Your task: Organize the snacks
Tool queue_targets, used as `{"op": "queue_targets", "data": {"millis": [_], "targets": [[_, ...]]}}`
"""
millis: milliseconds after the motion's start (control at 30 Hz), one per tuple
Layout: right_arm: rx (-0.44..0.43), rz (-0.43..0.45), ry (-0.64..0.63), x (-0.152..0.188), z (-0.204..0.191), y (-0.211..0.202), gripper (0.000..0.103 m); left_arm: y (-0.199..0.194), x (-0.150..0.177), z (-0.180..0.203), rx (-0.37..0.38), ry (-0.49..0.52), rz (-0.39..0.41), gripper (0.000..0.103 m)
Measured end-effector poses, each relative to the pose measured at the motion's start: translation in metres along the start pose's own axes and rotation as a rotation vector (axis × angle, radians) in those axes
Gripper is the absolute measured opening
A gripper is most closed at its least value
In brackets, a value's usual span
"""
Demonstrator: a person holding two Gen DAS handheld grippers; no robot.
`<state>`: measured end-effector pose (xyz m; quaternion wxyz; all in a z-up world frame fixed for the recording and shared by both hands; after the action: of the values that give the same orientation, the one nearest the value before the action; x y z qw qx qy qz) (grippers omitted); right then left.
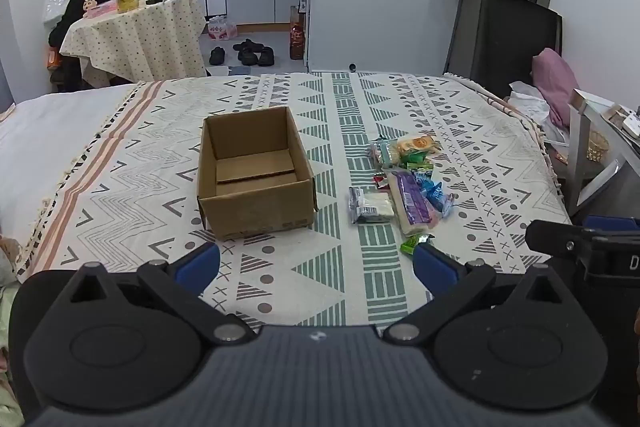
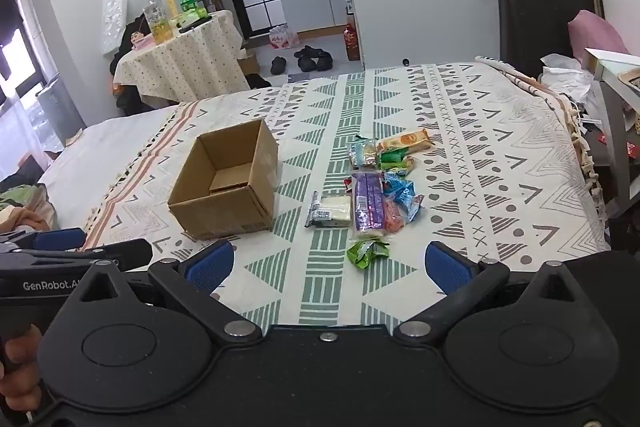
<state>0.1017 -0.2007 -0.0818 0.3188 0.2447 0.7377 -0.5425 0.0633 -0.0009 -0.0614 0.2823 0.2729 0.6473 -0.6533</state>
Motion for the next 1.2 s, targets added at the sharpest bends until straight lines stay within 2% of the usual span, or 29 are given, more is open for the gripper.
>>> {"op": "queue_targets", "data": {"millis": [200, 567, 1200], "targets": [[-0.006, -0.012, 0.009, 0.003, -0.003, 0.002, 0.103, -0.001, 0.005, 0.014, 0.012, 0.012, -0.004, 0.102], [-0.054, -0.023, -0.014, 0.005, -0.01, -0.001, 0.103, -0.006, 0.006, 0.004, 0.051, -0.001, -0.008, 0.102], [-0.065, 0.0, -0.015, 0.0, -0.012, -0.011, 0.103, -0.014, 0.008, 0.007, 0.07, -0.004, -0.01, 0.102]]}}
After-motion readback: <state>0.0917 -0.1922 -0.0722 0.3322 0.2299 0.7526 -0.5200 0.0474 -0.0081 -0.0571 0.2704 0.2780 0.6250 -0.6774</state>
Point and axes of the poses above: each gripper's, at about its wrist camera, not at the fingertips, and y roughly the way its jaws point, z to its right, x to its underside, the point moved 9 cm from there along y, roughly the way its jaws point
